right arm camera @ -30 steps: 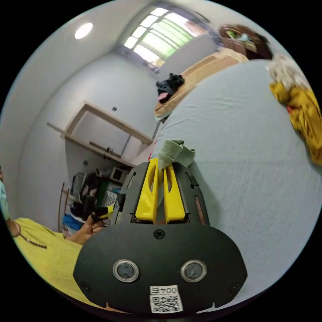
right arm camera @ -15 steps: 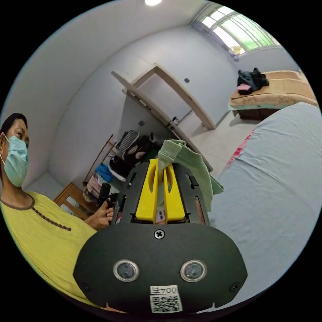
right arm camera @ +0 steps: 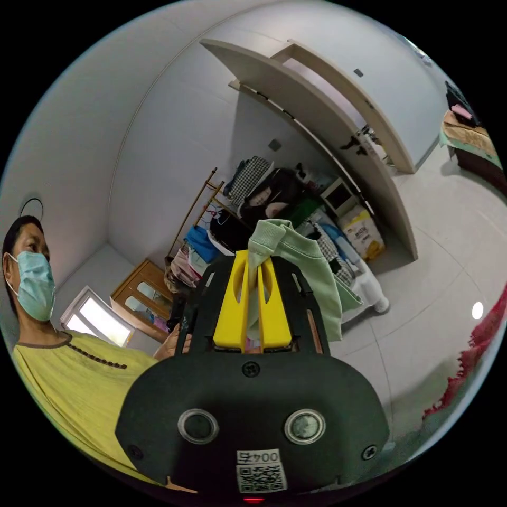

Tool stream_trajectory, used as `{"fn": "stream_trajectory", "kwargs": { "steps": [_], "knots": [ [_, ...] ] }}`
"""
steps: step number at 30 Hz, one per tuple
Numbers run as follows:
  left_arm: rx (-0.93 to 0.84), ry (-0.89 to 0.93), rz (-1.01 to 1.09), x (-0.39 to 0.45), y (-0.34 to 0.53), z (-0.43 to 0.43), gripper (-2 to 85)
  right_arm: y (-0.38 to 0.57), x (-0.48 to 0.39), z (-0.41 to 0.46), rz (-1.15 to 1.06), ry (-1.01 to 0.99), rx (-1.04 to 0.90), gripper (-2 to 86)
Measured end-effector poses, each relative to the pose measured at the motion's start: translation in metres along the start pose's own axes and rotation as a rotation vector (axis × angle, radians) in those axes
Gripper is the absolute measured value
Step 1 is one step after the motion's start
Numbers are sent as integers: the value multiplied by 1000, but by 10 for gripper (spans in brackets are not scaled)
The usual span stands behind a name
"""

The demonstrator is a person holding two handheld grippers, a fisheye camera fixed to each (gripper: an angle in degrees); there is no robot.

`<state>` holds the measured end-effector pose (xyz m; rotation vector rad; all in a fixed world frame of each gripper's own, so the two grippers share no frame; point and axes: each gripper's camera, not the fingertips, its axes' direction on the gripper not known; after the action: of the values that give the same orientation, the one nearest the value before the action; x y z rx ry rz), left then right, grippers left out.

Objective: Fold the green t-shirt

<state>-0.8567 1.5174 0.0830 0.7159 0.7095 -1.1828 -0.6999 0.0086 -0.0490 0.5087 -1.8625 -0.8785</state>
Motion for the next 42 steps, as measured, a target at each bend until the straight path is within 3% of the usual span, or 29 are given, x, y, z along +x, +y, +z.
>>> {"fn": "stream_trajectory", "kwargs": {
  "steps": [9,17,25,28,35,39,42],
  "knots": [
    [107,-62,-48,-135,-131,-177,40,-113,59,304,-29,-52,-190,12],
    [215,-168,-137,-255,-269,-260,40,-220,145,563,-71,-68,-339,15],
    [251,-200,-164,-346,-439,-323,41,-321,208,762,-114,-29,-352,15],
    [186,-251,-182,-393,-492,-332,41,-321,239,826,-157,75,-394,12],
    [-129,-331,-470,-564,-526,-276,39,-223,387,975,65,322,-751,9],
    [-315,-398,-511,-600,-541,-252,39,-189,425,1008,197,329,-787,10],
    [-348,-406,-518,-609,-557,-247,38,-177,431,1030,210,341,-799,12]
  ]
}}
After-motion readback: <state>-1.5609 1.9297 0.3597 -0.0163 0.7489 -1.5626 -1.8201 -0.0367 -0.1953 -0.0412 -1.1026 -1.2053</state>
